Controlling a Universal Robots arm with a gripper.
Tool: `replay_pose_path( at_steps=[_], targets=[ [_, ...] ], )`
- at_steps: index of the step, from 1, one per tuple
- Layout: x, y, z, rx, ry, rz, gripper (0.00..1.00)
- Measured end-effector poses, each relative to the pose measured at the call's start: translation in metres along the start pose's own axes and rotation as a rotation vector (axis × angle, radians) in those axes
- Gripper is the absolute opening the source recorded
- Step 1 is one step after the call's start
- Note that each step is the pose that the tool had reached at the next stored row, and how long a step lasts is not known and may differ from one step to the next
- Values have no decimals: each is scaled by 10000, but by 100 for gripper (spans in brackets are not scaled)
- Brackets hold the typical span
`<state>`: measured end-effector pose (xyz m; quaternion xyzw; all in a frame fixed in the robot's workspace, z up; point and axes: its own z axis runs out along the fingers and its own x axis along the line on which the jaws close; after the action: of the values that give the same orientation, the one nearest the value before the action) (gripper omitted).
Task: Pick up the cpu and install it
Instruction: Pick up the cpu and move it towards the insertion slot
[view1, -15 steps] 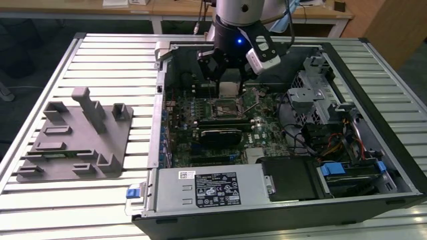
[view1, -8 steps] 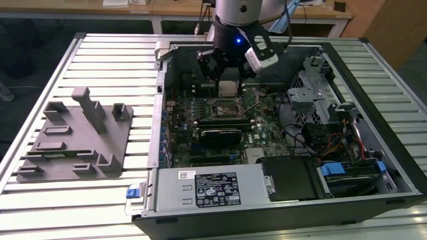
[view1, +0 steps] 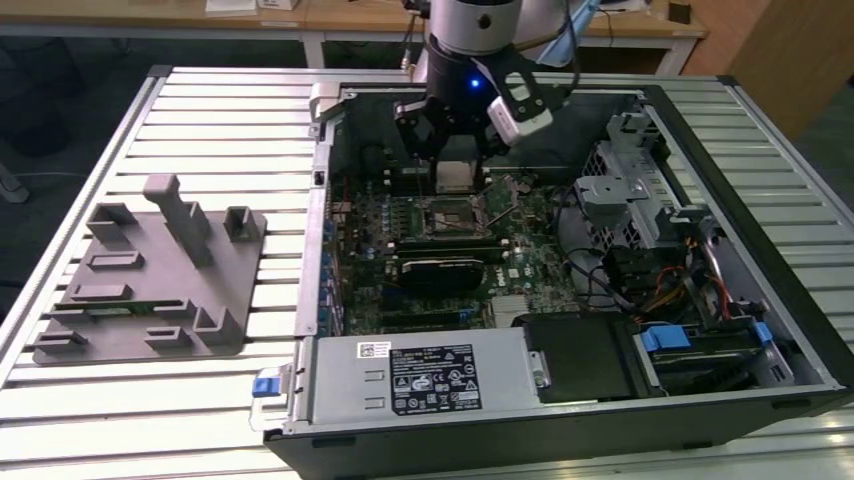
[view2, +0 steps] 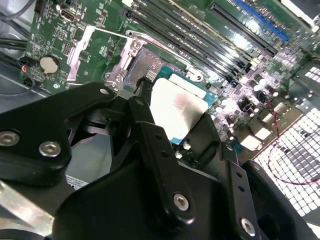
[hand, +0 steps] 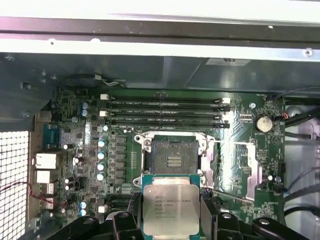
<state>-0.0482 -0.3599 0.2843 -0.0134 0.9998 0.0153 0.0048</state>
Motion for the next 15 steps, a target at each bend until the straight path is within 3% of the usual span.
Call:
replay_pose_path(
  at_steps=[15],
  targets=[
    [-3, 87, 164, 1, 1, 0, 55]
  ],
)
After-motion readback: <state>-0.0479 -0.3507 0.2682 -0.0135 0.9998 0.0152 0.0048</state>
